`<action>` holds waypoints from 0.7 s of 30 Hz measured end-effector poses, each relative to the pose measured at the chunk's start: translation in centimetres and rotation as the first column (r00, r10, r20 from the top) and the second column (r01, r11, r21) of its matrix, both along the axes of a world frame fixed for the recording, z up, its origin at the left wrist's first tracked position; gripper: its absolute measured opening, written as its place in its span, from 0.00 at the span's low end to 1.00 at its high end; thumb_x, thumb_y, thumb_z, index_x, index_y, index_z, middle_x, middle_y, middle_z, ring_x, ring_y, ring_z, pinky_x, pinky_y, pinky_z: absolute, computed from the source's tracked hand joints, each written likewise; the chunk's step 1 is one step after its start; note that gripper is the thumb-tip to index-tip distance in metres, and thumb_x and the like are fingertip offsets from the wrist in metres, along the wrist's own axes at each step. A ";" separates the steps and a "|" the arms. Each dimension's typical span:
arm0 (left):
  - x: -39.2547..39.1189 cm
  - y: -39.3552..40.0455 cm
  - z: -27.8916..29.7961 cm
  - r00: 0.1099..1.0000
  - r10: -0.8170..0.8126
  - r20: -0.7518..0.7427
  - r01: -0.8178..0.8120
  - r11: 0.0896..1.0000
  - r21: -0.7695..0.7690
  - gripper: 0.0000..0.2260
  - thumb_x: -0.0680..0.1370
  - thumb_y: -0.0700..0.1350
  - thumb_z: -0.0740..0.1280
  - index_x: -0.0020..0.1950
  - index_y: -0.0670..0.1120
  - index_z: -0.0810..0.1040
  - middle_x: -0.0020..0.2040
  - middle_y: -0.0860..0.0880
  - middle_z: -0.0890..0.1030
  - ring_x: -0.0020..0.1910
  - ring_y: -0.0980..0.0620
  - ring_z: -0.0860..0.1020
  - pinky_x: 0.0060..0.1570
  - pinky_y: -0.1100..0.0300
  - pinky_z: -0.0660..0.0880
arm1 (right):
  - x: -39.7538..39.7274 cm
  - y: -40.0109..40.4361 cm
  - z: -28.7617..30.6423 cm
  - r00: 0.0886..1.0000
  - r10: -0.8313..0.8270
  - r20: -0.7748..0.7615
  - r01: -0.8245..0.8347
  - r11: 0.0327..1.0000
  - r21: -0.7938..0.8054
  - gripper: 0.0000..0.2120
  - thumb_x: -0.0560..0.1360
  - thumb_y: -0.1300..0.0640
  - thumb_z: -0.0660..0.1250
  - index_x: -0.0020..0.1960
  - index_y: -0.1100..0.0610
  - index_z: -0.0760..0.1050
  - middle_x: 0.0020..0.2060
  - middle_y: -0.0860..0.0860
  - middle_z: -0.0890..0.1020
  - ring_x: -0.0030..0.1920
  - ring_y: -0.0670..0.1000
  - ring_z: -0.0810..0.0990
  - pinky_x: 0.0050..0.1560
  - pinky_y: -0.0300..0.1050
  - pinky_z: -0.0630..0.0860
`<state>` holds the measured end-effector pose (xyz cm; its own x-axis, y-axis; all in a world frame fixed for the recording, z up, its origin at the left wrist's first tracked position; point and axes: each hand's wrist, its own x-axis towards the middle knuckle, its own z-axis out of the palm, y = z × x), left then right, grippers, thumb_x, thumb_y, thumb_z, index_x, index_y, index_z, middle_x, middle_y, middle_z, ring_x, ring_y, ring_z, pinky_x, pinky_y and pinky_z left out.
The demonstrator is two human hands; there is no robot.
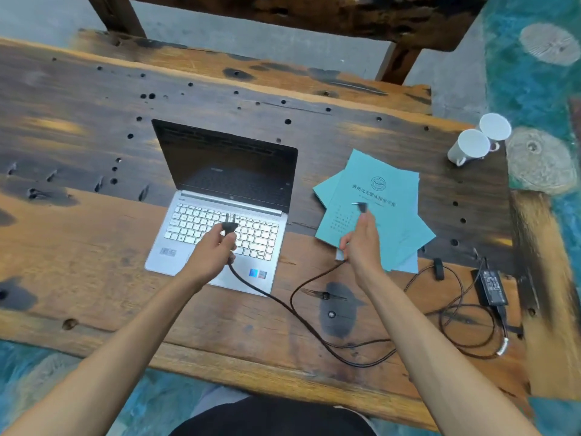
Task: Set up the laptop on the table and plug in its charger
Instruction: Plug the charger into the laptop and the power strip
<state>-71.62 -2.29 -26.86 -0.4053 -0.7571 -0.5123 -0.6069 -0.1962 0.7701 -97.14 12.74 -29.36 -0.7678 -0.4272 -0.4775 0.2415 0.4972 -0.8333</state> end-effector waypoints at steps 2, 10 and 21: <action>-1.2 -0.5 -0.6 0.994 -0.072 0.079 0.077 0.995 -0.064 0.13 0.84 0.47 0.59 0.66 0.45 0.73 0.49 0.48 0.76 0.47 0.48 0.76 0.58 0.47 0.76 | 0.9 -0.7 -1.1 0.998 0.062 0.004 -0.062 0.998 0.012 0.17 0.86 0.48 0.51 0.69 0.53 0.70 0.26 0.46 0.78 0.27 0.46 0.73 0.29 0.43 0.71; -5.5 -2.1 -4.0 0.890 -0.354 0.289 0.417 0.888 -0.196 0.11 0.83 0.48 0.63 0.57 0.42 0.79 0.49 0.48 0.78 0.50 0.47 0.78 0.49 0.57 0.70 | 3.3 -4.8 -5.2 0.958 0.286 -0.035 -0.275 0.943 0.190 0.13 0.78 0.61 0.64 0.35 0.59 0.76 0.29 0.49 0.75 0.33 0.48 0.71 0.32 0.40 0.64; -6.6 -2.4 -10.0 0.833 -0.434 0.344 0.499 0.858 -0.125 0.28 0.84 0.52 0.60 0.82 0.47 0.58 0.81 0.50 0.60 0.82 0.51 0.44 0.78 0.47 0.56 | 6.8 -7.9 -9.6 0.975 0.204 -0.086 -0.188 0.968 0.165 0.20 0.79 0.61 0.65 0.70 0.57 0.77 0.52 0.56 0.82 0.52 0.57 0.82 0.59 0.54 0.77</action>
